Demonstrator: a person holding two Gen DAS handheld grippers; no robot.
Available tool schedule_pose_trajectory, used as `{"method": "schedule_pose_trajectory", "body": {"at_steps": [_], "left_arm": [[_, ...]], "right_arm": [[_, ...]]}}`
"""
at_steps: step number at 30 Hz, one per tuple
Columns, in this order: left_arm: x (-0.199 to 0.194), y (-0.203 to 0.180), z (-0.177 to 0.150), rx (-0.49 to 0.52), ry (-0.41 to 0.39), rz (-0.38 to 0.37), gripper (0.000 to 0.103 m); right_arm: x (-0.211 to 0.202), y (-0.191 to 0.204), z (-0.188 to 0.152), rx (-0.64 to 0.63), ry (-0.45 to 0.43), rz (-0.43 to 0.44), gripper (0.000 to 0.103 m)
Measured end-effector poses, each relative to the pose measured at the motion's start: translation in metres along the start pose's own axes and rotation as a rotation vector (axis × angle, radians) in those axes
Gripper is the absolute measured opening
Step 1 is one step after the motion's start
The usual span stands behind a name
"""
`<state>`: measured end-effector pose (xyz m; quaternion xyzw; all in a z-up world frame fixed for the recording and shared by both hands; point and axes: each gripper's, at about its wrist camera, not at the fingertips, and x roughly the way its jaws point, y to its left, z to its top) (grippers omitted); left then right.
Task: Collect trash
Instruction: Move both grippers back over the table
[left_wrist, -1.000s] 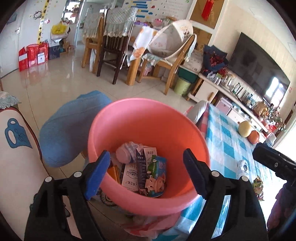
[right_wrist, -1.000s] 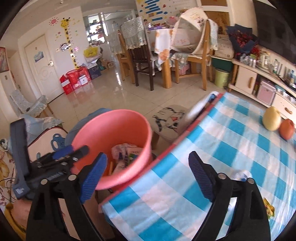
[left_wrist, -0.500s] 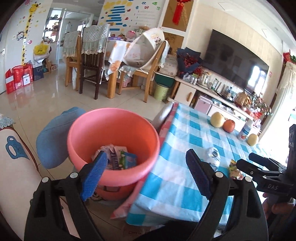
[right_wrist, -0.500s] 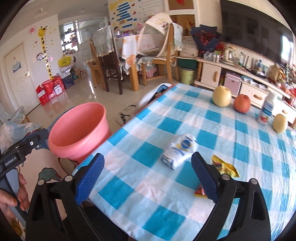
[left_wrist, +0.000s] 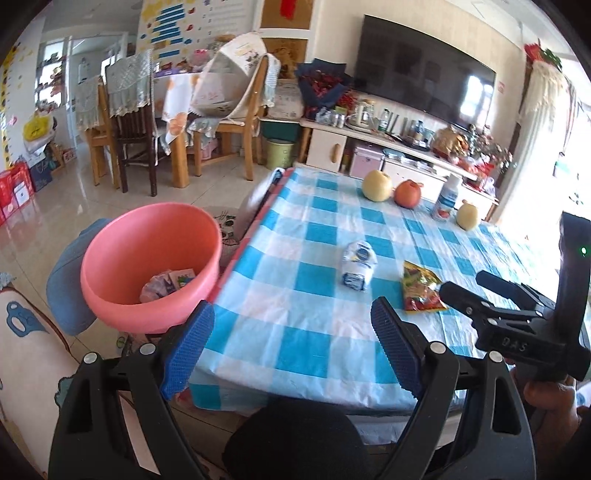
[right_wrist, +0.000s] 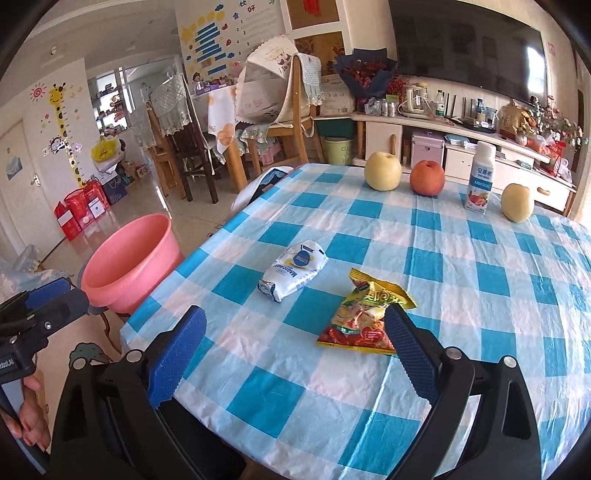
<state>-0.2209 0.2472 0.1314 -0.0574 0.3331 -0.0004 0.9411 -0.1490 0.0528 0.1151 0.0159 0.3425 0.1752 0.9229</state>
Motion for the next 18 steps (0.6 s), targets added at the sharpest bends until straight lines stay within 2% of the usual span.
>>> {"method": "schedule_pose_trajectory", "body": {"at_steps": [8,18], "left_arm": [[-0.019,-0.039,-0.003,0.091,-0.006,-0.005,0.087],[-0.034,-0.070,-0.003,0.151,-0.011,0.003,0.087]], "right_arm": [[-0.017,-0.026,-0.005,0.037,-0.014,-0.001,0.096],[-0.020,-0.063,-0.014,0.108,0.026,0.004,0.096]]}}
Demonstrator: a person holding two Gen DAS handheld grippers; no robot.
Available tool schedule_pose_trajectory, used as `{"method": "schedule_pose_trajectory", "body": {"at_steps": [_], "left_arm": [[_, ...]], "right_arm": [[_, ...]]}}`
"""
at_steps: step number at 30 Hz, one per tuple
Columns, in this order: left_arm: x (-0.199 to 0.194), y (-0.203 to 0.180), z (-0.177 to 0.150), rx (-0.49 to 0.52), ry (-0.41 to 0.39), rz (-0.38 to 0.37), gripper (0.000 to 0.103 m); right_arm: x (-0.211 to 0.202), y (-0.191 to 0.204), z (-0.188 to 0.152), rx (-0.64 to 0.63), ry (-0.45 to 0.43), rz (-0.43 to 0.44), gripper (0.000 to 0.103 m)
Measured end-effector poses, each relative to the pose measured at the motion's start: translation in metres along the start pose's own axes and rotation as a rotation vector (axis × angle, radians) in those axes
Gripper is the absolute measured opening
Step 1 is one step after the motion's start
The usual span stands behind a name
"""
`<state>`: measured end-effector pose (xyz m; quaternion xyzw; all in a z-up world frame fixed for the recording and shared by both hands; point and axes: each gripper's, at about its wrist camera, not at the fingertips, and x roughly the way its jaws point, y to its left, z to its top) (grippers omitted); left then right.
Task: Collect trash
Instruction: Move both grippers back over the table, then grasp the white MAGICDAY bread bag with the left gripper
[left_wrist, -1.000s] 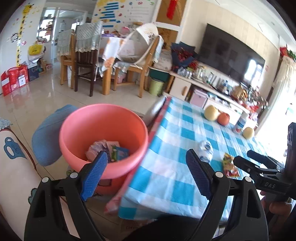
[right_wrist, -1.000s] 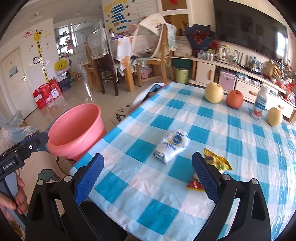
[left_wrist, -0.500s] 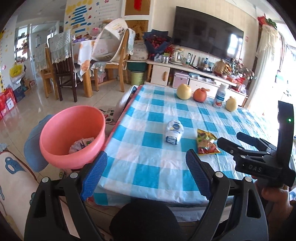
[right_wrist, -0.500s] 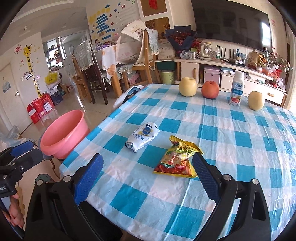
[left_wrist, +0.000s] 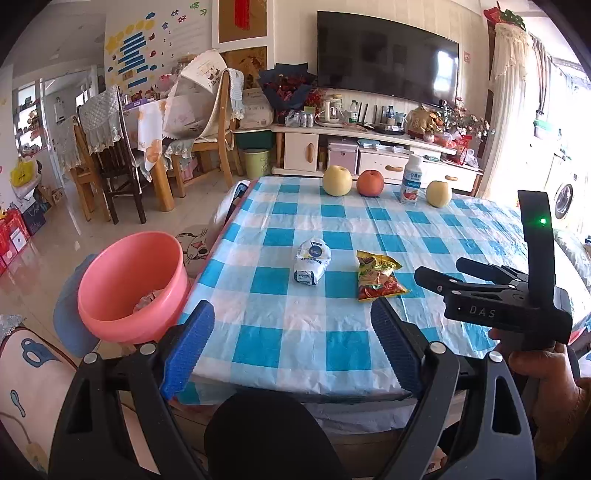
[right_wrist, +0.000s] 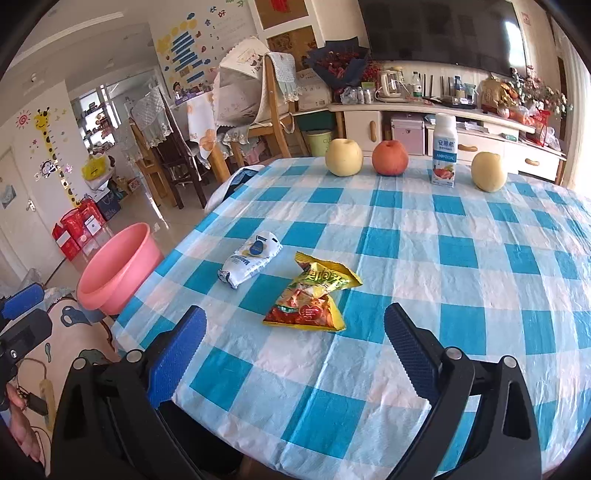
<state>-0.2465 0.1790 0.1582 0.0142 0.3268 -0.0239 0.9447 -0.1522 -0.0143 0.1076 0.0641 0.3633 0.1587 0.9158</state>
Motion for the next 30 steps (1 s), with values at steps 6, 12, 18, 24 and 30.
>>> {"method": "schedule_pose_trajectory", "body": {"at_steps": [6,12,18,24,30], "left_arm": [[0.001,-0.011,-0.002,0.026,0.016,0.009,0.087],[0.020,-0.014,-0.001,0.039,0.037,0.023,0.087],[0.058,-0.012,0.006,0.041,0.076,0.031,0.087],[0.106,-0.009,0.016,0.051,0.125,0.012,0.087],[0.159,-0.008,0.025,0.033,0.192,-0.067,0.087]], "right_arm": [[0.017,-0.020,-0.001,0.063,0.063,0.015,0.096],[0.043,-0.016,-0.003,0.045,0.126,0.021,0.096],[0.064,-0.017,0.000,0.056,0.149,0.014,0.096],[0.084,-0.016,-0.001,0.030,0.176,-0.009,0.096],[0.093,-0.013,-0.002,0.006,0.186,-0.027,0.096]]}}
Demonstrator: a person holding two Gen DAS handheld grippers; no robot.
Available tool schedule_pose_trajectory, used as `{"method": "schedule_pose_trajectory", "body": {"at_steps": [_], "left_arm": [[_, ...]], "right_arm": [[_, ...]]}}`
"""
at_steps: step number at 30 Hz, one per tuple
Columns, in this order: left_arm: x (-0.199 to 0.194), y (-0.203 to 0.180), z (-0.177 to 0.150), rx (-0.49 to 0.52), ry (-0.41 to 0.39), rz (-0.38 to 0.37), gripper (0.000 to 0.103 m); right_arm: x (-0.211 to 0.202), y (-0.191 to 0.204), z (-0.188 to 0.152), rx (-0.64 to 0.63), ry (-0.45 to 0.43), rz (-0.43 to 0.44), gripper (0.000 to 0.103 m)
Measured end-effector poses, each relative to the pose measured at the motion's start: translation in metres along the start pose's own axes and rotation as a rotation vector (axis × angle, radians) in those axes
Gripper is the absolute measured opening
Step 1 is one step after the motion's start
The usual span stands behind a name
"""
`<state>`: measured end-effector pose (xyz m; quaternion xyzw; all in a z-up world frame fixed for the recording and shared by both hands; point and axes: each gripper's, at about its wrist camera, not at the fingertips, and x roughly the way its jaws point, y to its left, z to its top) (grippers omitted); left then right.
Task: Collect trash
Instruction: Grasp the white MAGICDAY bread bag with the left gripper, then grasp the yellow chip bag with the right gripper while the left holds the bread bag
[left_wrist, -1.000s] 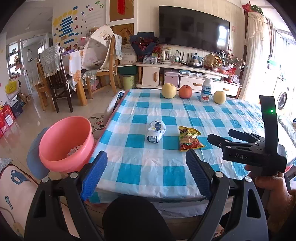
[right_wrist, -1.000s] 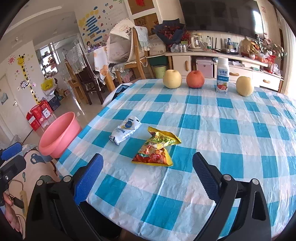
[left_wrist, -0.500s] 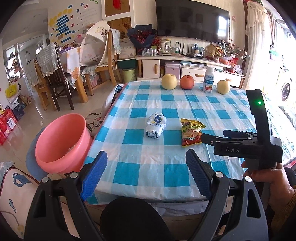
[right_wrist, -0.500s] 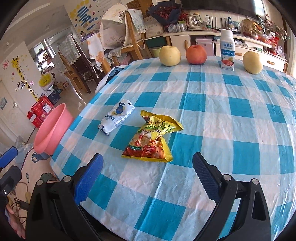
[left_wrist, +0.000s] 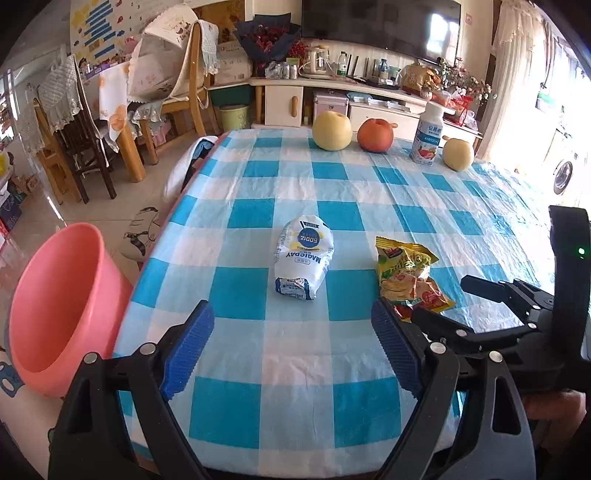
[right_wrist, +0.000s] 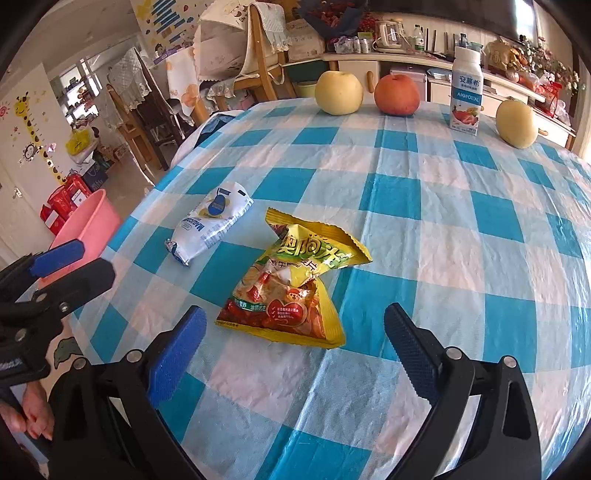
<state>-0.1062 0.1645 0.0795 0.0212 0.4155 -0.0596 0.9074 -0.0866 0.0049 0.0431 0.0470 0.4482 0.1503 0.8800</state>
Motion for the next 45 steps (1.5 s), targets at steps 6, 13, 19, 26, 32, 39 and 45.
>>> {"method": "schedule_pose_trajectory", "body": {"at_steps": [6,13,19,26,32,39,45], "left_arm": [[0.047,0.003,0.019,-0.005,0.057,-0.044,0.087],[0.096,0.004,0.032,-0.001,0.130,-0.076,0.087],[0.114,0.002,0.035,0.027,0.143,-0.075,0.087],[0.118,-0.002,0.039,0.065,0.124,-0.040,0.080],[0.114,-0.004,0.038,0.078,0.096,-0.020,0.060],[0.110,0.000,0.034,0.063,0.082,0.001,0.060],[0.097,0.008,0.031,0.041,0.052,0.022,0.060]], "right_arm": [[0.006,0.004,0.002,-0.039,-0.001,-0.030,0.096],[0.018,0.003,0.005,-0.043,0.013,-0.037,0.096],[0.022,0.007,0.009,-0.056,0.008,-0.035,0.096],[0.029,0.008,0.011,-0.069,-0.005,-0.054,0.096],[0.034,0.007,0.013,-0.059,-0.011,-0.046,0.094],[0.035,0.012,0.014,-0.090,-0.015,-0.049,0.071],[0.034,0.014,0.014,-0.102,-0.018,-0.053,0.058]]}}
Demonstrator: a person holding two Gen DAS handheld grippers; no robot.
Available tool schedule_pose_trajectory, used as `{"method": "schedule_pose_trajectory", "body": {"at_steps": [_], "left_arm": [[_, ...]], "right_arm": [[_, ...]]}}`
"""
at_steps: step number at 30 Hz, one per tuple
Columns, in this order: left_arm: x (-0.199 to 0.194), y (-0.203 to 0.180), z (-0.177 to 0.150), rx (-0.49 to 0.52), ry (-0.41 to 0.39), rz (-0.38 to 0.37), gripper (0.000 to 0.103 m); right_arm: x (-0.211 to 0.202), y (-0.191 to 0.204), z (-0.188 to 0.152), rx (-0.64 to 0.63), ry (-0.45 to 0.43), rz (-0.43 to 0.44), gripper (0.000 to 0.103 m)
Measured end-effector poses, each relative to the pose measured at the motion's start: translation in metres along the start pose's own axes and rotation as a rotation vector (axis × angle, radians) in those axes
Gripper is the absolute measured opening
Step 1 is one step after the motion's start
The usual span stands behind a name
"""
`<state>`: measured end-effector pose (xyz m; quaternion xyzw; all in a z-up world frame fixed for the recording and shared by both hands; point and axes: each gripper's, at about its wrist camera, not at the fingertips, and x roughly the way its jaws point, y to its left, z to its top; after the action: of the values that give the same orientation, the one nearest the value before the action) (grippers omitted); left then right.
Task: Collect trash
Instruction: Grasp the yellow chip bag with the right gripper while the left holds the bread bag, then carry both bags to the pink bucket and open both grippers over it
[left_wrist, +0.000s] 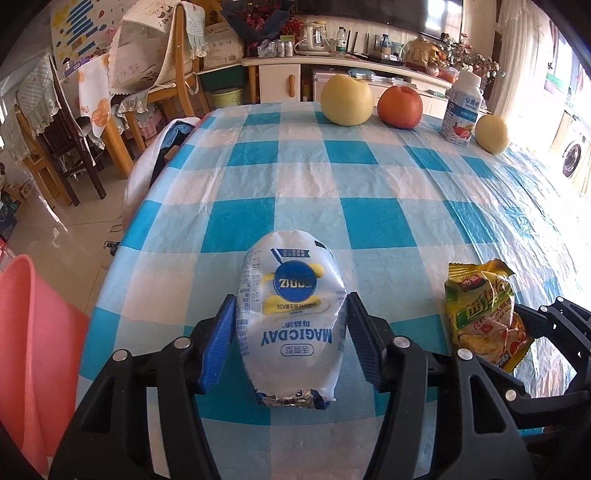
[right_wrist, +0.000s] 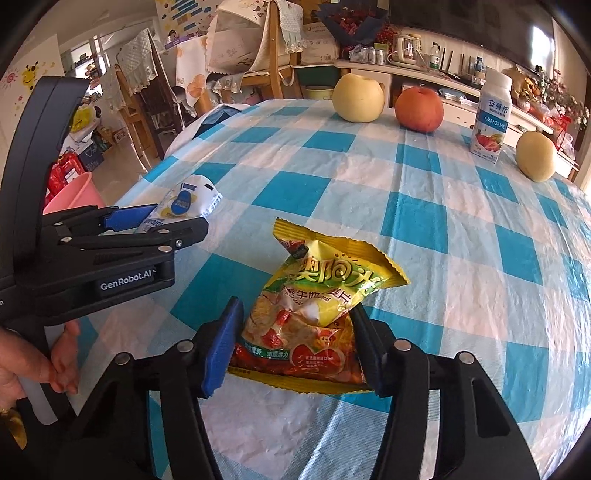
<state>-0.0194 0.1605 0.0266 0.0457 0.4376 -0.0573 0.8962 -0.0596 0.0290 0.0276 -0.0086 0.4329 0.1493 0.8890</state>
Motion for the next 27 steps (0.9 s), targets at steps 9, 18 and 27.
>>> {"method": "schedule_pose_trajectory", "body": {"at_steps": [9,18,27], "left_arm": [[-0.037,0.007,-0.009,0.006,-0.074,0.055,0.060],[-0.073,0.013,-0.021,0.001,-0.131,0.072,0.060],[-0.106,0.022,-0.035,-0.042,-0.173,0.060,0.060]], "right_arm": [[-0.004,0.001,-0.002,-0.027,-0.011,-0.005,0.051],[-0.014,0.002,-0.001,-0.045,-0.038,-0.007,0.042],[-0.027,0.004,-0.001,-0.059,-0.068,-0.003,0.037]]}}
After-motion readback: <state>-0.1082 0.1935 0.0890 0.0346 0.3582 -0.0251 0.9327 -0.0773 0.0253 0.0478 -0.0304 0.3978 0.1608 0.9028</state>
